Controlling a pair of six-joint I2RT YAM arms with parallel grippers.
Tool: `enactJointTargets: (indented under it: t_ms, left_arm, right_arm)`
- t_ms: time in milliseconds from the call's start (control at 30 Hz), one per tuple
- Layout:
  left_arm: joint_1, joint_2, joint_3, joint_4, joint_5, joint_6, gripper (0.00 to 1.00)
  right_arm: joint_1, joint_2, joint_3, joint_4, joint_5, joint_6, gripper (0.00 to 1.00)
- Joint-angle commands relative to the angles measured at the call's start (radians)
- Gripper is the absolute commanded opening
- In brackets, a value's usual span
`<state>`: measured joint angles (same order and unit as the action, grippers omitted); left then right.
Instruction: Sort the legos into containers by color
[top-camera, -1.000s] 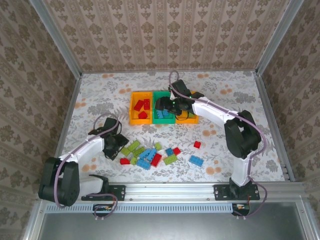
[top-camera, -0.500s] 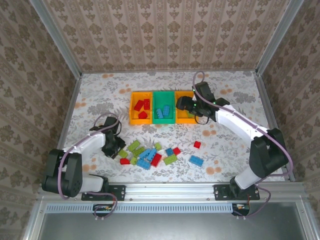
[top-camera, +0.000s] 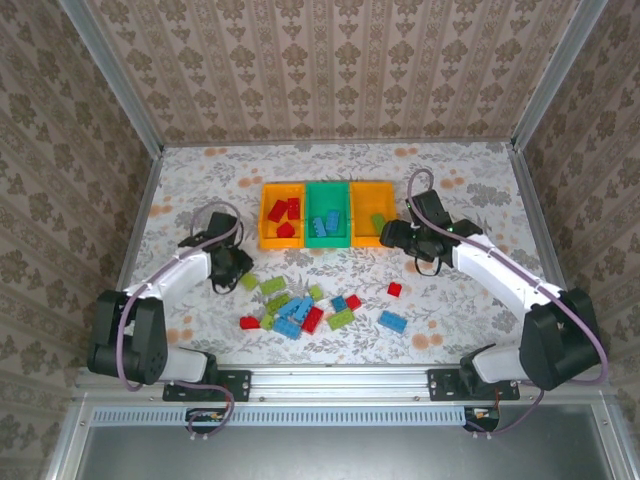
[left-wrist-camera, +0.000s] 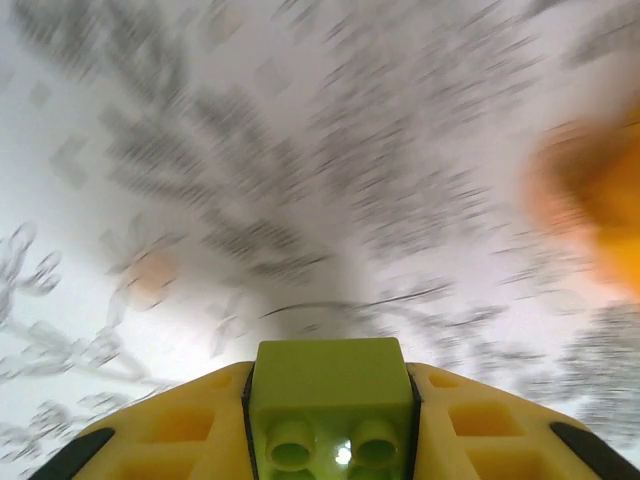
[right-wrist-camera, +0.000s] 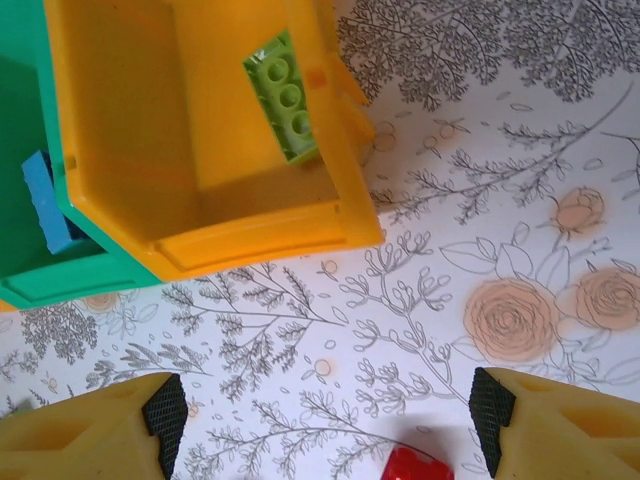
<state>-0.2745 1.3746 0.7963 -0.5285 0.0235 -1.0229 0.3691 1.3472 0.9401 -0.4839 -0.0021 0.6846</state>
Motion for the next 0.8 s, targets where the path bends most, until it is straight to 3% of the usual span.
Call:
enactJointTargets:
  t_ms: [0, 300, 567, 767]
  left_arm:
    - [-0.018, 0.011, 0.090, 0.036, -0.032, 0.075, 0.35]
    - [-0.168, 0.200, 0.383, 0.135, 0.045, 0.161, 0.36]
    - [-0.320, 0.498, 0.694, 0.351, 0.262, 0.183, 0.36]
    - [-0.384, 0.709, 0.954, 0.358, 0.377, 0.209, 0.38]
  right_arm:
    - [-0.005, -0.044, -0.036, -0.041, 0.029, 0.017, 0.78]
    - [-0.004, -0.075, -0.072, -0.035, 0.031, 0.040, 0.77]
    - [-0.004, -0.119, -0.139, -0.010, 0.010, 0.046, 0.77]
    - [-0.004, -0.160, -0.177, -0.032, 0.000, 0.038, 0.77]
